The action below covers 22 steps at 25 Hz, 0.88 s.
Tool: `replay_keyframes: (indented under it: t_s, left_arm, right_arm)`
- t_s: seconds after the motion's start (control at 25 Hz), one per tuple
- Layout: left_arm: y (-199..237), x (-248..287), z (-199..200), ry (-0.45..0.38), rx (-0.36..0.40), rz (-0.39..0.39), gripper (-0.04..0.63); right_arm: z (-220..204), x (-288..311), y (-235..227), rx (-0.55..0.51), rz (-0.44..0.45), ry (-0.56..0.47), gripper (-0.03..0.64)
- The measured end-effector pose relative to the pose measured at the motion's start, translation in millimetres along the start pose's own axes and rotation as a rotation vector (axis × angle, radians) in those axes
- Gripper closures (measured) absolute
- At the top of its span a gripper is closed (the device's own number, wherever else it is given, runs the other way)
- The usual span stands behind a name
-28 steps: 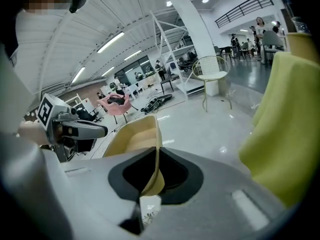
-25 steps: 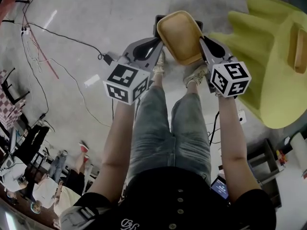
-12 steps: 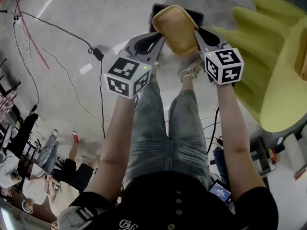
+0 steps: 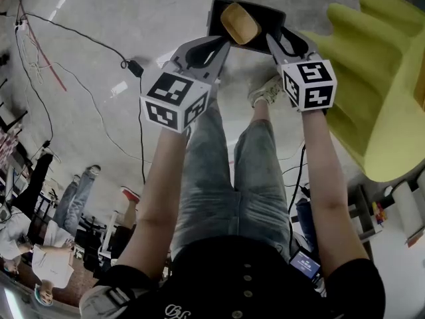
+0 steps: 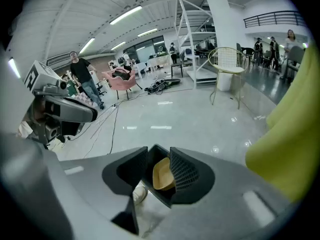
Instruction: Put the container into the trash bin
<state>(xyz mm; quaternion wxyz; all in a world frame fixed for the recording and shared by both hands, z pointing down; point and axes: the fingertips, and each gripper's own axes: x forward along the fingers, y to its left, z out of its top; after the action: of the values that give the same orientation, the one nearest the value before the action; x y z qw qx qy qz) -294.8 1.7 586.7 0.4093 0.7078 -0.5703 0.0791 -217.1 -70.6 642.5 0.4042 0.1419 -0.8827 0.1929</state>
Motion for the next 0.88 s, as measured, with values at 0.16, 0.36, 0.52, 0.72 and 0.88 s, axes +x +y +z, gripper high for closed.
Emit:
replay_keyframes:
  t_s: [0.16, 0.36, 0.52, 0.72, 0.88]
  left_arm:
    - [-6, -1, 6, -0.006, 0.008, -0.006, 0.568]
    - [-17, -6, 21, -0.014, 0.038, -0.027, 0.568]
    - [-24, -14, 38, -0.019, 0.067, -0.056, 0.568]
    - [-30, -33, 70, -0.035, 0.112, -0.098, 0.568]
    - [-52, -47, 87, -0.031, 0.167, -0.147, 0.569]
  right_arm:
    - [1, -9, 1, 0.009, -0.008, -0.012, 0.489]
    - [8, -25, 7, 0.033, -0.015, -0.036, 0.489]
    - [18, -39, 17, 0.067, -0.023, -0.06, 0.489]
    - [40, -55, 29, 0.095, -0.054, -0.096, 0.489]
    - [57, -83, 26, 0.129, -0.104, -0.145, 0.489]
